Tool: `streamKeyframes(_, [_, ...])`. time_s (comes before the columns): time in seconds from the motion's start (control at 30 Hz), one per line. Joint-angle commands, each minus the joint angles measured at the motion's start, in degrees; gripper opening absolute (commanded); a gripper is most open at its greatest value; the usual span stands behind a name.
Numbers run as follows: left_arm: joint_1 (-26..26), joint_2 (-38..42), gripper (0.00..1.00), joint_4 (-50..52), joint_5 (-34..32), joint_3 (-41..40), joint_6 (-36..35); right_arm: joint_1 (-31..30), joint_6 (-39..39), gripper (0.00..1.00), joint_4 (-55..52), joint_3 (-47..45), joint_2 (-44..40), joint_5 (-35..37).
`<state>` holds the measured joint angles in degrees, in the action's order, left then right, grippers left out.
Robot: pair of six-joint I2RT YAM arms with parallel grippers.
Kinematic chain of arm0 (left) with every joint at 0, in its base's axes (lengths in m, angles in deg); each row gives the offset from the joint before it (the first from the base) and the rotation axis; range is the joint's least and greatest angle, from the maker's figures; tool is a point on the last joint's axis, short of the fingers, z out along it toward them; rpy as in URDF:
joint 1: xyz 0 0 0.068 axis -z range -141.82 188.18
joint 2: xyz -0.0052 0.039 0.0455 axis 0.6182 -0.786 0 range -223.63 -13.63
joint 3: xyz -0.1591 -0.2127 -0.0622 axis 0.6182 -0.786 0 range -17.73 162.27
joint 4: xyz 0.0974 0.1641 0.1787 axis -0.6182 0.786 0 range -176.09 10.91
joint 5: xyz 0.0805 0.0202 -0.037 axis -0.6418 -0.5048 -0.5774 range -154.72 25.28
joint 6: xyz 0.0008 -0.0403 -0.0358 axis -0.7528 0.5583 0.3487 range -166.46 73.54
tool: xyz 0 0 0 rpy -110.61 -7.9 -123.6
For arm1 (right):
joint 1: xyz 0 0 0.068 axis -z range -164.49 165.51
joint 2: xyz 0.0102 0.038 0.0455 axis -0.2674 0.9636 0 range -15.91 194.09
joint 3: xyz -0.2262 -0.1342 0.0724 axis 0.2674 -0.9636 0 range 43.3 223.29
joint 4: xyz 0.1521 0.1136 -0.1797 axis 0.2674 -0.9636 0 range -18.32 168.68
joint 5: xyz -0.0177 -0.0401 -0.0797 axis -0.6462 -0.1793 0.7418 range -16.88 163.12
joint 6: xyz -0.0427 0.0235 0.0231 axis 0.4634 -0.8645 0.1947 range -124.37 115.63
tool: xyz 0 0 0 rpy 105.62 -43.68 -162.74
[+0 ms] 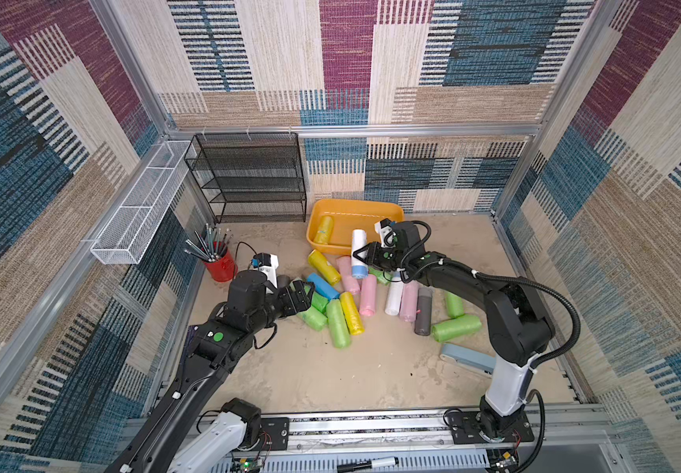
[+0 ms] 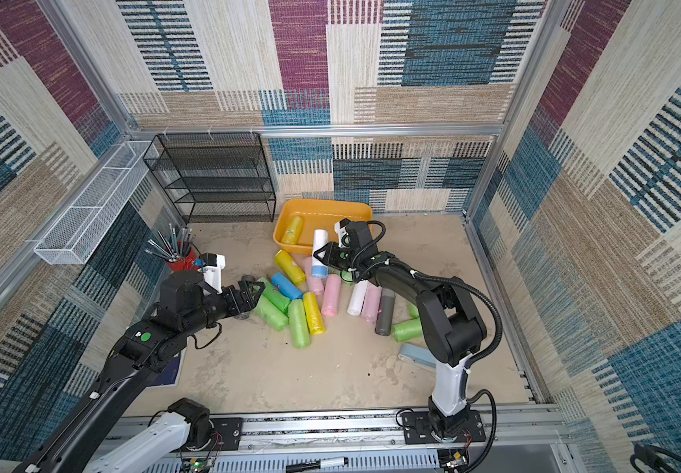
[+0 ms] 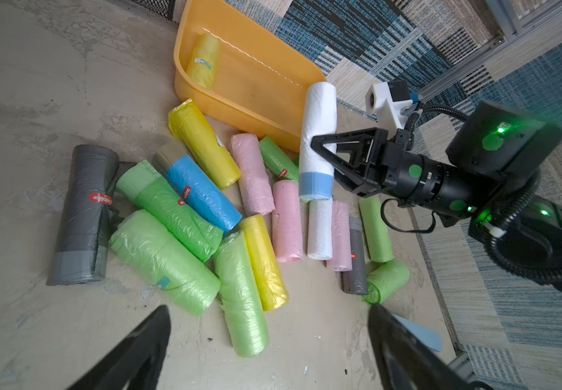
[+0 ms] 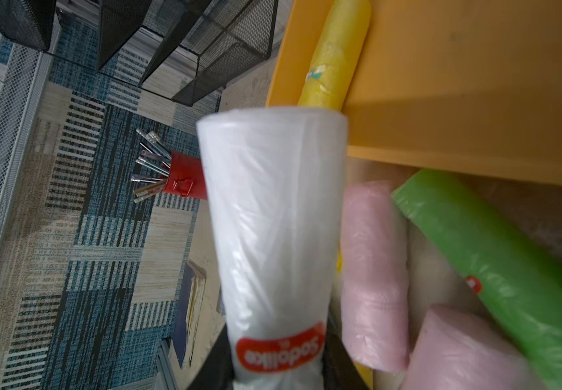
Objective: Put the roll of trash bags into the storage box
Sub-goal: Place the roll of trash bags in the storage box.
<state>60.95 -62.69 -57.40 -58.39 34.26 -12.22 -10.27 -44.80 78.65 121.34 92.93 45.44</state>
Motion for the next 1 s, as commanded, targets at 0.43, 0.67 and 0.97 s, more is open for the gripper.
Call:
streamKeyframes(0.43, [0.06,-2.9,0.88,0.53,2.52,2.68,1.01,10.4,5.4,0.09,-6.47,21.28,16.23,7.07])
streamKeyframes(0.67, [0.06,-3.7,0.87,-0.31,3.06,2.94,1.35,10.33,9.26,0.1,-14.41,29.61,21.5,16.58])
streamKeyframes(0.97, [0.07,-4.9,0.87,-2.56,3.6,2.26,2.08,10.05,13.42,0.08,-20.72,33.99,24.13,27.6])
